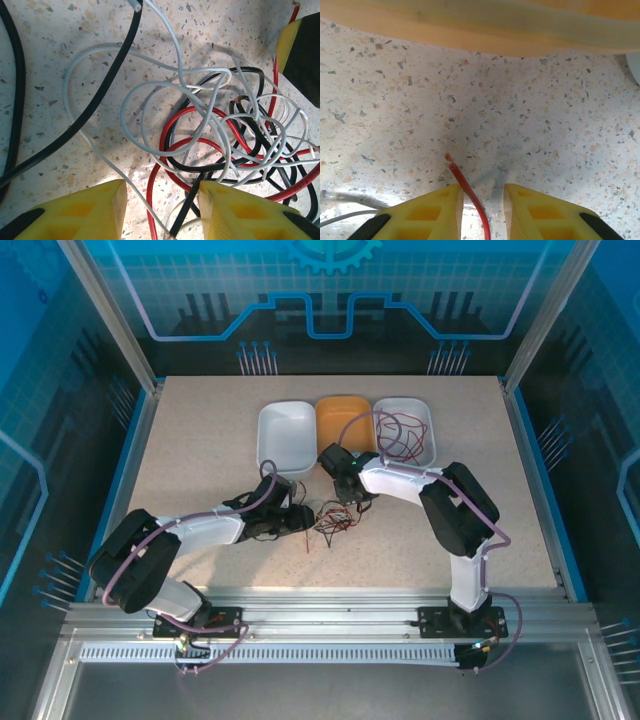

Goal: Untangle the cables

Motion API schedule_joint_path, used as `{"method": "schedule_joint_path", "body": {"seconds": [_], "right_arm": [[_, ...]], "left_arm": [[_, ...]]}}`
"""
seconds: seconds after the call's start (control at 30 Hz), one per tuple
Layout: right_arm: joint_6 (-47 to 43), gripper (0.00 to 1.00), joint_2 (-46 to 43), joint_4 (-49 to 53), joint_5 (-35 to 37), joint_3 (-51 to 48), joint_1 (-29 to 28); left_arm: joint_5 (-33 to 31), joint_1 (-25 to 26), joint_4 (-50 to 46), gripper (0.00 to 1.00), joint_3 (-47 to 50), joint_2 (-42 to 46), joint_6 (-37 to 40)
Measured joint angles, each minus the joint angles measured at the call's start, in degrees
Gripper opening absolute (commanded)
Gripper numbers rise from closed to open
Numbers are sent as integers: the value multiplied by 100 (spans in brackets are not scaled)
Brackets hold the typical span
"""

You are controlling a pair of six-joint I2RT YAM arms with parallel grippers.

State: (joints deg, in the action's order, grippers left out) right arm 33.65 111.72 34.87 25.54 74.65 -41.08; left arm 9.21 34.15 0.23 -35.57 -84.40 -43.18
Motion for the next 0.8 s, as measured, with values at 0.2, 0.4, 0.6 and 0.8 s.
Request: {"method": "schedule_joint_path", "body": {"seconds": [0.2,0.4,0.6,0.8], "right_arm": [[-13,16,81,-26,-7,-9,0],[-26,0,42,-149,-50,-146,22],[-68,0,-461,-216,-33,-455,13],[-179,0,-1587,-264,114,-706,-72]], "left_arm": [[0,0,0,43,0,-44,-2],[0,0,0,43,0,-90,-4],[-68,0,0,43,0,-90,-28],[-197,0,-44,43,0,4,-39]]}}
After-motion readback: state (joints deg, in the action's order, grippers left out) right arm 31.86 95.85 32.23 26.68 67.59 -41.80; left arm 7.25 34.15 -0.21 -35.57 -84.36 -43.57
